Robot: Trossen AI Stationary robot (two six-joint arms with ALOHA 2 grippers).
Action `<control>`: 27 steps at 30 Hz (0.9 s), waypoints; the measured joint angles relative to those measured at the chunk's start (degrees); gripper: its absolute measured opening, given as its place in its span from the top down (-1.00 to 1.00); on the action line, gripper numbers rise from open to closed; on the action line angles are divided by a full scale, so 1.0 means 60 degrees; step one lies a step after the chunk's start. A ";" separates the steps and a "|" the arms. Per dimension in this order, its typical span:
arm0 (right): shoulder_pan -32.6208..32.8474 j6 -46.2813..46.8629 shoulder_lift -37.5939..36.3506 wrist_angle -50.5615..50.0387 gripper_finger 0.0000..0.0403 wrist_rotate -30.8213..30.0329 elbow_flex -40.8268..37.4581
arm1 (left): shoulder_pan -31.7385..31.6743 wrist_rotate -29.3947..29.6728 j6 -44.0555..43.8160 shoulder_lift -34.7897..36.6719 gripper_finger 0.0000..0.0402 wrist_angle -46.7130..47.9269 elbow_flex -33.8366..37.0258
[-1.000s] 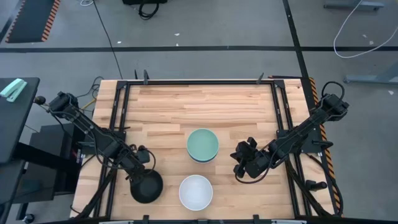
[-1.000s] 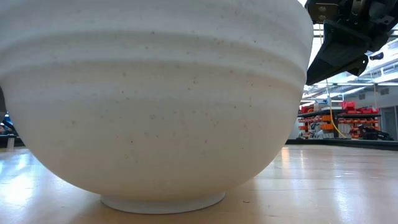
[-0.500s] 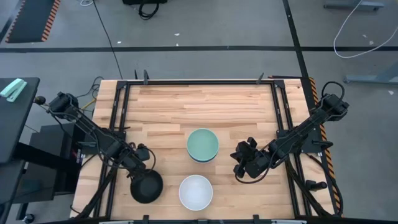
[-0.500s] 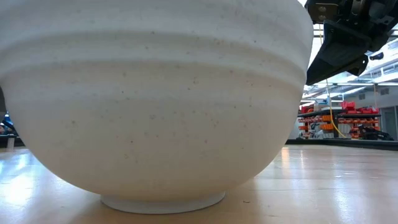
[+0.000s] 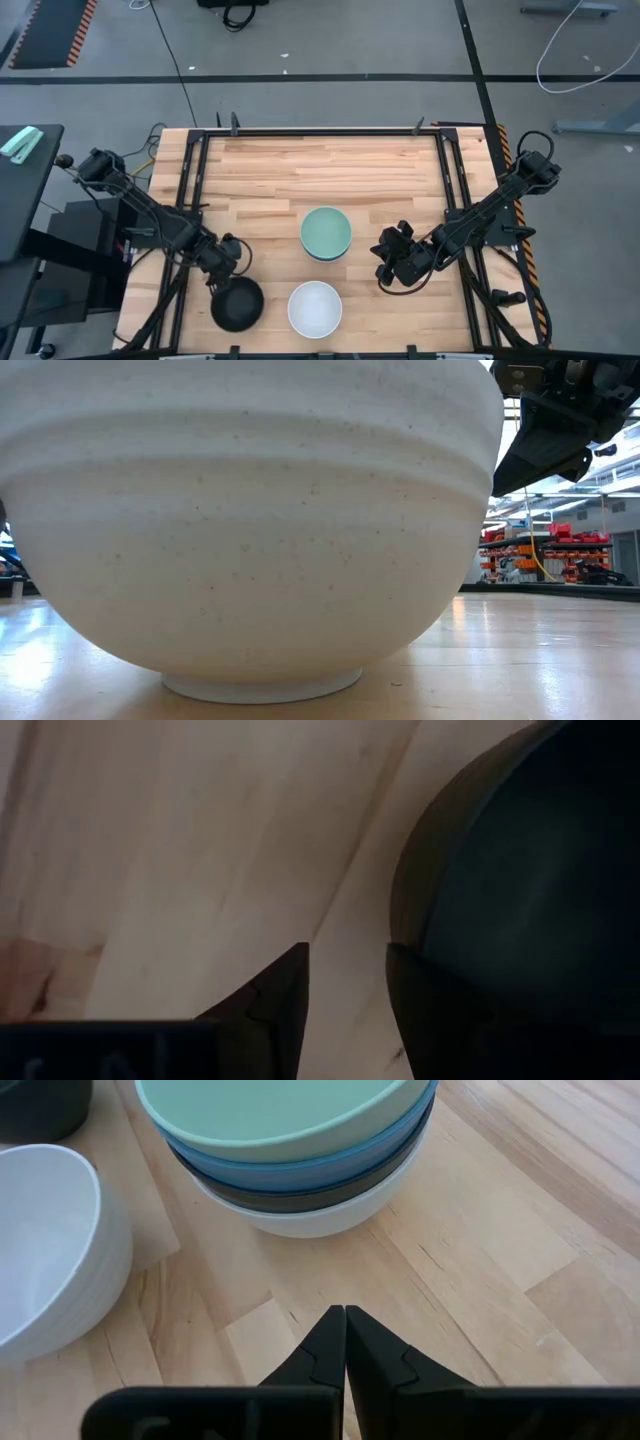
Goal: Nest bowls inside each other
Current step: Stack the black bowl on top of the light green bowl
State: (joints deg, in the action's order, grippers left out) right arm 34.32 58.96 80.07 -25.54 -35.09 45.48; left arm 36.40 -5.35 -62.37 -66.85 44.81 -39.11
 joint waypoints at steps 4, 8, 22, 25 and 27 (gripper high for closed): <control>-0.0002 0.0000 0.0000 0.0000 0.92 0.0000 -0.0001 | -0.0171 -0.0341 0.0004 0.0129 0.24 -0.0168 0.0000; 0.0000 0.0000 0.0000 0.0018 0.92 0.0000 -0.0002 | -0.0258 -0.0410 0.0083 0.0372 0.22 -0.0396 0.0000; -0.0002 -0.0020 0.0000 0.0073 0.92 0.0000 -0.0002 | -0.0262 -0.0075 0.0182 0.0674 0.27 -0.0882 0.0000; -0.0002 -0.0022 0.0000 0.0076 0.92 0.0000 -0.0002 | -0.0262 -0.0082 0.0181 0.0284 0.29 -0.0865 0.0000; 0.0000 -0.0011 0.0000 0.0073 0.92 0.0000 -0.0001 | -0.0262 -0.0086 0.0182 0.0077 0.30 -0.0906 0.0000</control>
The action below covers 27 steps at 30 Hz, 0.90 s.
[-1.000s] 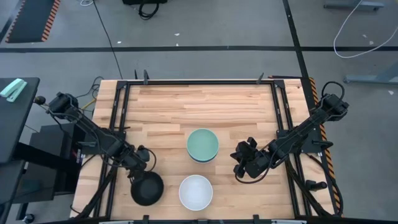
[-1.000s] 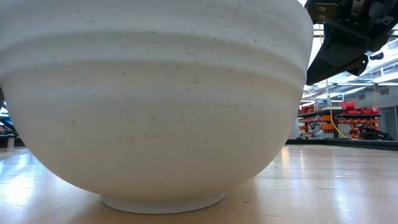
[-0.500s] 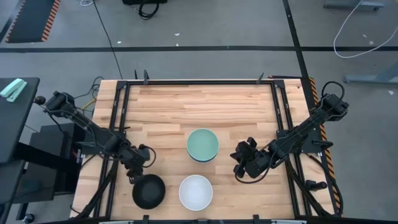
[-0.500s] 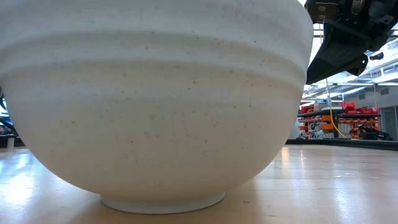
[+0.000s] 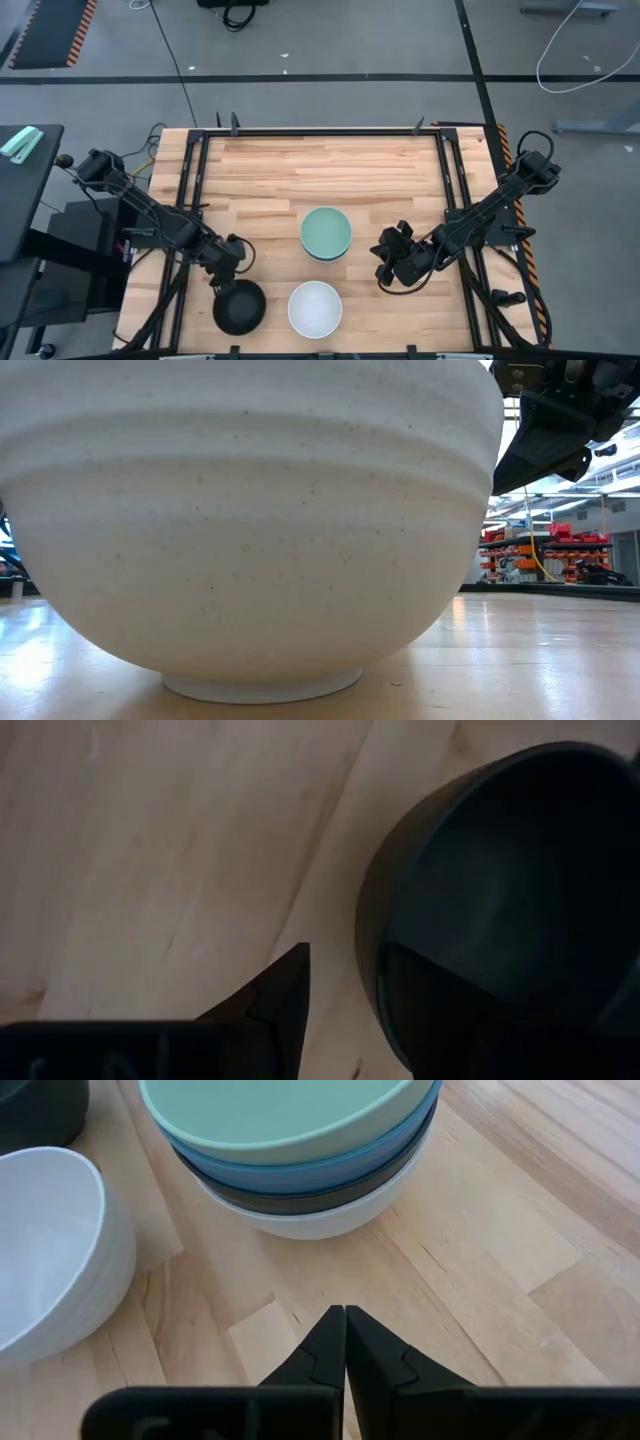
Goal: Nest bowls inside each other
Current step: Stack the black bowl on top of the light green bowl
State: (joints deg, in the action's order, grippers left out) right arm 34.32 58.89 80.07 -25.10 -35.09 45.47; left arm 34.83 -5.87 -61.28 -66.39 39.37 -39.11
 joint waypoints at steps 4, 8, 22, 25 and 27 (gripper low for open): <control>-0.0002 0.0000 0.0001 0.0003 0.92 0.0000 0.0002 | 0.0000 -0.0138 0.0033 -0.0218 0.29 -0.0173 0.0000; 0.0000 -0.0001 0.0000 0.0004 0.92 0.0000 0.0001 | 0.0000 -0.0135 0.0035 -0.0260 0.26 -0.0315 0.0000; 0.0001 -0.0003 0.0000 0.0020 0.92 0.0000 0.0003 | 0.0011 0.0095 0.0119 -0.1629 0.43 0.0060 -0.0004; 0.0000 -0.0004 0.0000 0.0024 0.92 0.0000 0.0000 | 0.0011 -0.0014 0.0323 -0.1646 0.42 -0.0330 -0.0004; -0.0002 -0.0005 0.0000 0.0029 0.92 0.0000 0.0000 | 0.0011 -0.0141 0.0544 -0.1646 0.41 -0.0650 -0.0004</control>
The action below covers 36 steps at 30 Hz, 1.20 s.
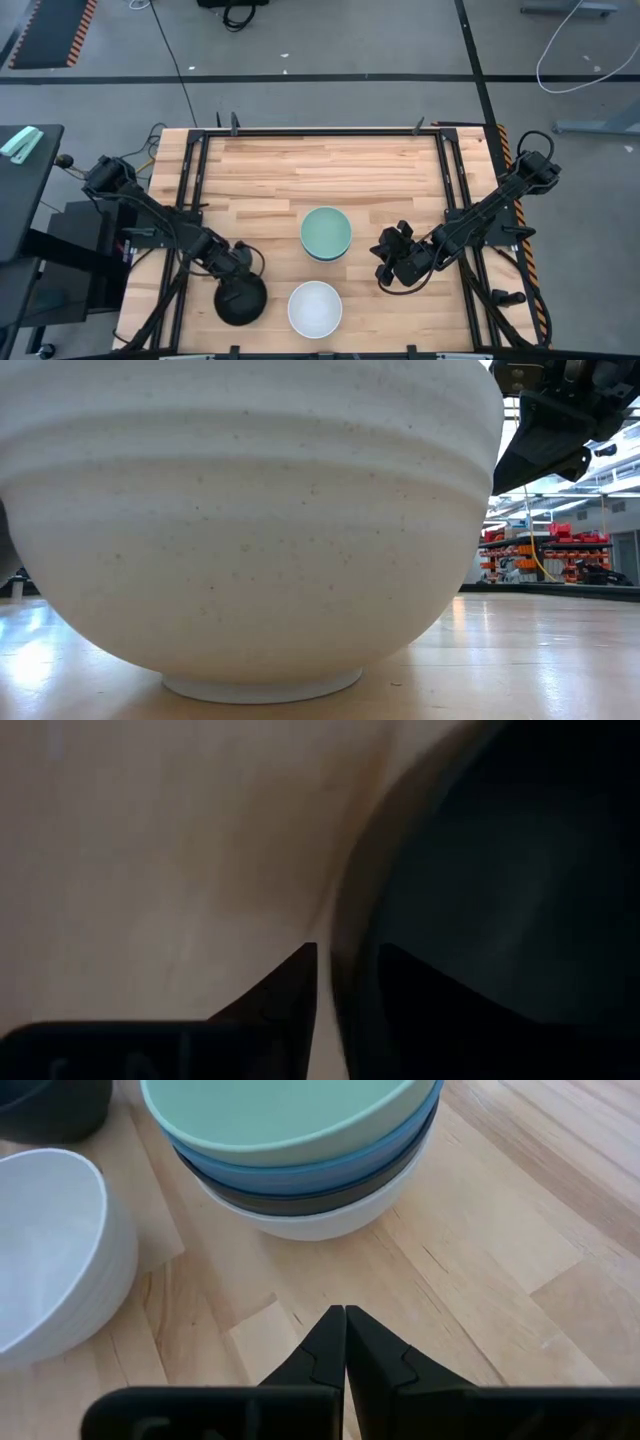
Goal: Nest bowls inside each other
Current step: Stack the black bowl on top of the light green bowl
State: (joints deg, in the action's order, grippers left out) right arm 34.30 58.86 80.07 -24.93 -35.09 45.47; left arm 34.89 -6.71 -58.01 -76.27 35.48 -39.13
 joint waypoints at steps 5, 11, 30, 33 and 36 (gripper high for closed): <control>0.0004 -0.0006 0.0000 0.0004 0.92 0.0000 0.0000 | -0.0020 -0.0093 0.0075 0.0000 0.45 -0.0243 0.0000; 0.0003 -0.0008 0.0000 0.0000 0.92 0.0000 0.0003 | -0.0058 -0.0075 0.0356 0.0003 0.69 -0.0104 0.0000; -0.0007 -0.0052 0.0000 -0.0004 0.92 -0.0005 0.0002 | -0.0865 0.0056 0.1989 0.0015 0.94 0.0059 -0.0004; -0.0007 -0.0071 0.0000 -0.0004 0.92 -0.0101 0.0000 | -0.1266 0.0053 0.2447 0.0015 0.95 0.0063 -0.0004; -0.0007 -0.0082 0.0000 -0.0004 0.92 -0.0117 0.0001 | -0.1700 0.0034 0.2731 0.0036 0.94 0.0064 -0.0004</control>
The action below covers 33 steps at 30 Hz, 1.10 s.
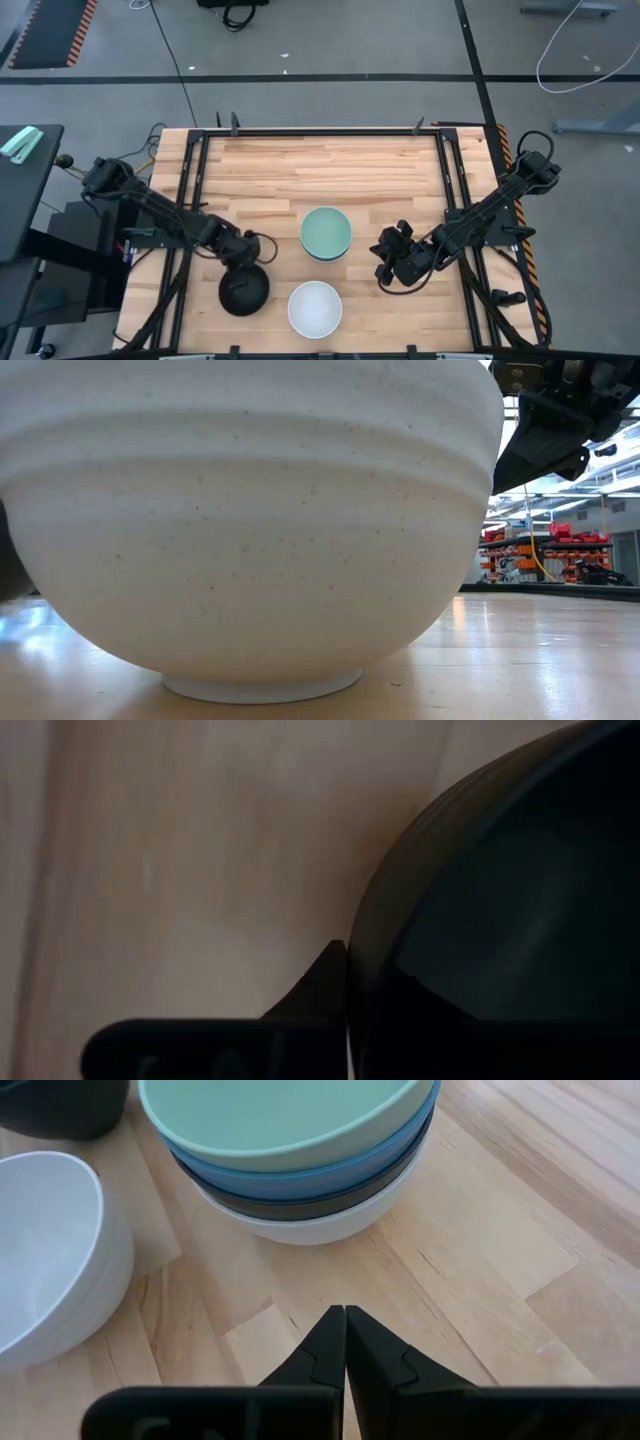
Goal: Nest bowls inside each other
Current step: Stack the black bowl on top of the light green bowl
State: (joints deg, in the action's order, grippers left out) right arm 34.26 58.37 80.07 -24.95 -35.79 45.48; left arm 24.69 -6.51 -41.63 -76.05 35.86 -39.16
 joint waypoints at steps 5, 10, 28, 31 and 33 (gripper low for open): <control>0.0000 0.0000 0.0000 0.0000 0.92 0.0000 0.0001 | -0.0675 -0.0030 0.0621 0.0004 0.95 0.0715 -0.0367; 0.0000 0.0000 0.0000 -0.0004 0.92 0.0000 -0.0001 | -0.1164 0.0145 0.1283 0.0004 0.95 0.1862 -0.1614; 0.0000 -0.0007 0.0000 -0.0007 0.92 -0.0278 0.0002 | -0.2528 0.1414 0.3270 0.0008 0.95 0.3772 -0.7744; -0.0111 0.0010 0.0000 -0.0004 0.93 -0.0284 -0.0001 | -0.2780 0.1447 0.3383 0.0011 0.95 0.3593 -0.8002; -0.0322 0.0009 0.0002 0.0000 0.95 -0.0282 0.0002 | -0.2939 0.1483 0.3410 0.0008 0.92 0.3598 -0.8043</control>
State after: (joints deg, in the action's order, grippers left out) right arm 32.33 58.42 80.08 -24.95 -37.48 45.50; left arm 7.06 2.39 -21.17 -76.01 57.45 -87.42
